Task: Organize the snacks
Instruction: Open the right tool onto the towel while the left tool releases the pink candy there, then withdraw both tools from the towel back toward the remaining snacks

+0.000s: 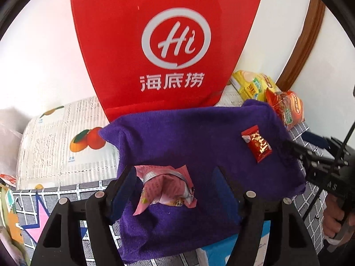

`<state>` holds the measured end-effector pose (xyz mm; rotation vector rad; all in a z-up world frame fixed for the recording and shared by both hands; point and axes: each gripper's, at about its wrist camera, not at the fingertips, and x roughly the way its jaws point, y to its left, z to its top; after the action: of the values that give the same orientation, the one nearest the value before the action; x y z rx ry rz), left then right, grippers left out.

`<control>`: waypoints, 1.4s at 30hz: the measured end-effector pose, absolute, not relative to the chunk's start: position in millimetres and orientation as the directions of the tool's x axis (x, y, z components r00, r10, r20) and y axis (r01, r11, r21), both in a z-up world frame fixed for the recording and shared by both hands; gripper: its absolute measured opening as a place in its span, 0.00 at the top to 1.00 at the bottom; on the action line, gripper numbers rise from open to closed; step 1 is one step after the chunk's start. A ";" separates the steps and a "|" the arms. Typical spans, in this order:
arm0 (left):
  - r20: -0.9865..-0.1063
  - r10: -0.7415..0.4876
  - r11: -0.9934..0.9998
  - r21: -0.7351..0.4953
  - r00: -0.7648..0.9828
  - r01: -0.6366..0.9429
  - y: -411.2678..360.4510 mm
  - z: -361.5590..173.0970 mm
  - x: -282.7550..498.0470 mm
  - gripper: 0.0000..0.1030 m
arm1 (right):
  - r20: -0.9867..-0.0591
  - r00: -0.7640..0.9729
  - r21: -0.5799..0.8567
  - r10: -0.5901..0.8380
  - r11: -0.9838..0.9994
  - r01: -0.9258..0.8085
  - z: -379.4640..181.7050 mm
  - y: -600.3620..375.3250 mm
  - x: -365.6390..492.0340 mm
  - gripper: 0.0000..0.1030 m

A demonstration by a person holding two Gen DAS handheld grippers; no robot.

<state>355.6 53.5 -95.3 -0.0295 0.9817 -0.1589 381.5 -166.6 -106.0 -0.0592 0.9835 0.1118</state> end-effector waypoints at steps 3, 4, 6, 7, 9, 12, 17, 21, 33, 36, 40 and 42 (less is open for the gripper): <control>-0.808 -0.157 0.987 -0.102 0.568 0.127 55.9 -81.8 346.9 0.32 | -0.841 0.539 0.006 0.049 0.997 -0.083 -99.7 -175.4 368.7 0.28; -0.803 -0.159 0.986 -0.104 0.575 0.128 53.8 -78.9 346.1 0.32 | -0.842 0.538 0.004 0.041 0.998 -0.070 -96.8 -178.5 363.8 0.27; -0.789 -0.167 0.985 -0.108 0.591 0.134 54.3 -69.5 340.2 0.32 | -0.843 0.537 -0.002 0.020 0.999 -0.041 -91.8 -183.4 355.0 0.23; -0.783 -0.168 0.985 -0.107 0.599 0.136 54.0 -65.1 337.4 0.32 | -0.845 0.534 -0.004 0.008 1.000 -0.022 -88.2 -186.7 348.9 0.23; -0.772 -0.166 0.985 -0.099 0.613 0.141 52.3 -58.3 332.7 0.32 | -0.847 0.531 0.000 0.000 1.000 -0.001 -81.6 -193.0 337.5 0.23; -0.756 -0.168 0.983 -0.084 0.633 0.162 45.9 -46.8 322.6 0.32 | -0.844 0.536 -0.009 -0.017 1.000 0.018 -72.3 -200.4 318.3 0.23; -0.723 -0.193 0.979 -0.094 0.663 0.182 39.0 -30.8 298.9 0.32 | -0.837 0.545 -0.022 -0.047 0.998 0.052 -62.3 -213.7 284.7 0.23; -0.715 -0.194 0.977 -0.081 0.672 0.196 39.7 -27.3 272.4 0.32 | -0.832 0.550 -0.035 -0.067 0.997 0.068 -61.4 -218.2 262.9 0.23; -0.723 -0.172 0.982 -0.075 0.669 0.171 53.2 -47.9 206.6 0.32 | -0.837 0.541 0.123 0.079 0.991 0.045 -78.0 -221.6 207.5 0.23; -0.727 -0.175 0.983 -0.089 0.664 0.161 56.7 -54.4 193.8 0.32 | -0.824 0.560 0.123 0.087 0.992 0.028 -78.0 -220.2 195.7 0.23; -0.730 -0.176 0.984 -0.103 0.660 0.149 58.9 -63.2 179.3 0.32 | -0.805 0.585 0.120 0.098 0.993 -0.001 -77.9 -217.3 181.0 0.26; -0.740 -0.173 0.984 -0.106 0.649 0.142 59.4 -68.3 174.1 0.32 | -0.796 0.595 0.139 0.117 0.990 -0.009 -78.8 -217.8 175.8 0.26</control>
<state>174.1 59.4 -68.3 -0.0397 0.8452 -0.1792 175.8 -217.8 -78.8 0.1251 0.9319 0.0732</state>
